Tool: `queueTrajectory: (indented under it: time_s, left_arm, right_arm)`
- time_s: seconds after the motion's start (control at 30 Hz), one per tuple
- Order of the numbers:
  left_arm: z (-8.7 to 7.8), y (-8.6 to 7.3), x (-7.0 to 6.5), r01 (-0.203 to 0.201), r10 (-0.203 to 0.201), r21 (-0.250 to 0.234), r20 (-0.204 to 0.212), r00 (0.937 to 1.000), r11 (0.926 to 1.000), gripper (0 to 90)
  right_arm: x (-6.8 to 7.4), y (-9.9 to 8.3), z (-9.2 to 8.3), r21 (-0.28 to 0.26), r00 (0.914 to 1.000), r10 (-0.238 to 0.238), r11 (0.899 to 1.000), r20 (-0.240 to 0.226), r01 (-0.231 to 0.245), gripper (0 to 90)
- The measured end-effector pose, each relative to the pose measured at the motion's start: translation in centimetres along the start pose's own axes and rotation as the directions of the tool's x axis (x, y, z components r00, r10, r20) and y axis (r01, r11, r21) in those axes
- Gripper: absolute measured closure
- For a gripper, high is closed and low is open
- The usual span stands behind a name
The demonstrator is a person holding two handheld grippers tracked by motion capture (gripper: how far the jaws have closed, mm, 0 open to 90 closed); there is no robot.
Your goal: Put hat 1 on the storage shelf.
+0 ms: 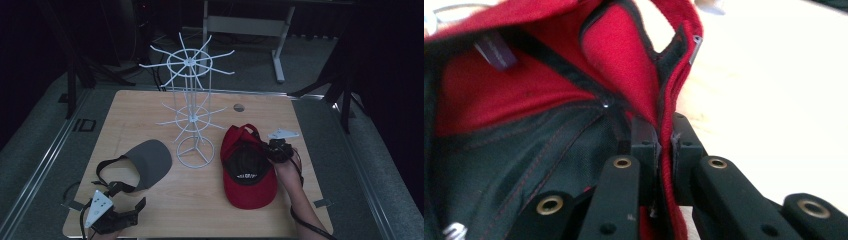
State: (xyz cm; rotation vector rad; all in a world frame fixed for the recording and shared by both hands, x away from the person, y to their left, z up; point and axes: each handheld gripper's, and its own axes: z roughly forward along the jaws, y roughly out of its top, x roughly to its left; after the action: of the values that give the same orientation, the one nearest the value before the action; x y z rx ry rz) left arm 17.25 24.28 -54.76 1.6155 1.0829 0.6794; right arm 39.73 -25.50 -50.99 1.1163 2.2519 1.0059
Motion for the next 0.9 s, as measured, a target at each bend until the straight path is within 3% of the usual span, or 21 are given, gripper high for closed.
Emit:
queueTrajectory:
  time_s: [0.27,0.53,0.9]
  left_arm:
    - [0.0,0.0,0.1,0.002,-0.002,0.003,-0.005,1.0000,1.0000,5.2]
    - [0.0,0.0,0.1,0.010,-0.010,0.005,-0.009,0.9999,0.9999,5.2]
    - [0.1,0.3,-0.2,0.015,-0.015,0.004,0.027,0.9995,0.9999,5.2]
  right_arm:
    - [0.0,1.2,-2.7,-0.066,0.9992,0.021,0.998,0.035,-0.019,84.5]
    - [-0.4,2.0,-5.5,-0.137,0.9966,0.062,0.989,0.055,-0.054,84.4]
    - [-0.2,3.3,-9.3,-0.237,0.9951,0.080,0.969,0.058,-0.064,84.4]
